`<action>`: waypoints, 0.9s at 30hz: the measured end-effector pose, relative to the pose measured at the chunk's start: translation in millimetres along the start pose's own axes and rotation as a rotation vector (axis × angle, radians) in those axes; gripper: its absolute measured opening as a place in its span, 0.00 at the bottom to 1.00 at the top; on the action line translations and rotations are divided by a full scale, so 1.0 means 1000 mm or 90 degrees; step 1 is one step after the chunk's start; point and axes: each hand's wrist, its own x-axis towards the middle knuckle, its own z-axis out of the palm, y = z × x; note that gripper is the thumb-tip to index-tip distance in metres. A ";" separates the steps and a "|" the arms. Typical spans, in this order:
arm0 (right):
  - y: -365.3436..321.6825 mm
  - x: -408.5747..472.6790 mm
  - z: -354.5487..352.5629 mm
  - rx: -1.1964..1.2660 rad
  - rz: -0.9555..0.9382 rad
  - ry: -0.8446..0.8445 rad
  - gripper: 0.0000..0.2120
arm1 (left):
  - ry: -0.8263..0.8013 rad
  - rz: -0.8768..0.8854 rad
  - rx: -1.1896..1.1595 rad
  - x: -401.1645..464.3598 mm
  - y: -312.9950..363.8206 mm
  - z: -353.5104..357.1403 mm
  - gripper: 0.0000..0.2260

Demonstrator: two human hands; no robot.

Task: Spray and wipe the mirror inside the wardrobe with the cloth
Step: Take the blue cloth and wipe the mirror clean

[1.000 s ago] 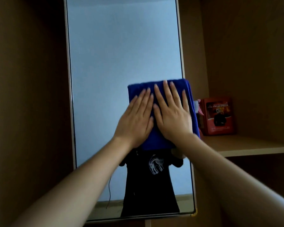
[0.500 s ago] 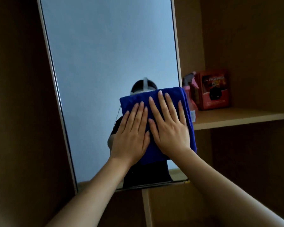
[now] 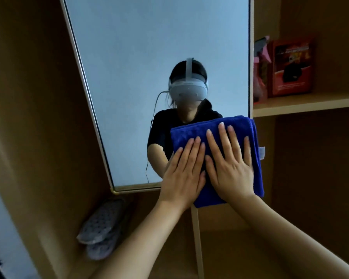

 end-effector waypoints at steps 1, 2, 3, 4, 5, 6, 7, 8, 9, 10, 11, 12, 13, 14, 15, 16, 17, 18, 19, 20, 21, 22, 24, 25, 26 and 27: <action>-0.003 0.001 -0.001 0.001 0.011 -0.002 0.28 | 0.002 0.008 -0.004 0.000 -0.003 -0.003 0.27; -0.005 0.001 -0.001 0.002 0.019 -0.006 0.28 | 0.005 0.013 -0.015 0.000 -0.009 -0.006 0.27; -0.005 0.001 -0.002 0.002 0.026 -0.013 0.28 | 0.013 0.003 -0.035 0.000 -0.016 -0.010 0.28; -0.006 0.002 -0.002 0.002 0.031 -0.022 0.29 | 0.025 -0.036 -0.066 -0.003 -0.026 -0.015 0.28; -0.006 0.002 -0.003 0.002 0.036 -0.033 0.30 | 0.040 -0.103 -0.104 -0.006 -0.038 -0.020 0.28; -0.007 0.002 -0.003 0.004 0.042 -0.044 0.31 | 0.061 -0.186 -0.139 -0.010 -0.052 -0.025 0.28; -0.010 0.003 -0.003 0.009 0.050 -0.051 0.33 | 0.088 -0.271 -0.166 -0.015 -0.067 -0.029 0.28; -0.013 0.004 -0.002 0.013 0.062 -0.055 0.36 | 0.116 -0.347 -0.184 -0.020 -0.082 -0.032 0.28; -0.019 0.005 -0.002 0.016 0.076 -0.055 0.38 | 0.141 -0.420 -0.198 -0.025 -0.097 -0.034 0.27; -0.025 0.007 -0.001 0.018 0.093 -0.052 0.40 | 0.154 -0.496 -0.220 -0.028 -0.110 -0.035 0.26; -0.033 0.008 0.001 0.019 0.110 -0.049 0.41 | 0.153 -0.574 -0.259 -0.031 -0.121 -0.036 0.25; -0.040 0.009 0.002 0.021 0.124 -0.045 0.42 | 0.141 -0.647 -0.318 -0.033 -0.129 -0.036 0.23; -0.046 0.009 0.003 0.025 0.132 -0.044 0.42 | 0.127 -0.707 -0.388 -0.034 -0.134 -0.034 0.21; -0.054 0.011 0.005 0.029 0.132 -0.044 0.43 | 0.105 -0.752 -0.473 -0.036 -0.137 -0.033 0.19; -0.062 0.012 0.006 0.030 0.125 -0.045 0.43 | 0.076 -0.781 -0.566 -0.037 -0.137 -0.032 0.18; -0.070 0.014 0.007 0.027 0.110 -0.049 0.42 | 0.053 -0.792 -0.640 -0.037 -0.136 -0.034 0.18; -0.080 0.017 0.009 0.022 0.088 -0.053 0.42 | 0.040 -0.792 -0.683 -0.039 -0.134 -0.036 0.18; -0.089 0.020 0.010 0.018 0.062 -0.056 0.42 | 0.036 -0.791 -0.705 -0.041 -0.132 -0.037 0.20; -0.100 0.024 0.011 0.018 0.037 -0.057 0.42 | 0.035 -0.795 -0.716 -0.044 -0.131 -0.037 0.22; -0.111 0.027 0.013 0.021 0.015 -0.057 0.42 | 0.030 -0.803 -0.725 -0.046 -0.132 -0.036 0.24; -0.122 0.032 0.014 0.027 -0.003 -0.056 0.42 | 0.020 -0.812 -0.736 -0.047 -0.134 -0.036 0.26; -0.134 0.035 0.015 0.034 -0.020 -0.054 0.42 | 0.011 -0.819 -0.749 -0.048 -0.135 -0.036 0.29; -0.156 0.040 0.018 0.052 -0.052 -0.054 0.42 | 0.016 -0.834 -0.794 -0.048 -0.138 -0.040 0.29; -0.167 0.040 0.020 0.058 -0.063 -0.059 0.43 | 0.028 -0.840 -0.824 -0.047 -0.139 -0.042 0.27; -0.176 0.039 0.022 0.061 -0.067 -0.067 0.43 | 0.039 -0.848 -0.853 -0.047 -0.140 -0.044 0.25; -0.182 0.037 0.023 0.063 -0.063 -0.073 0.43 | 0.048 -0.861 -0.872 -0.047 -0.142 -0.044 0.24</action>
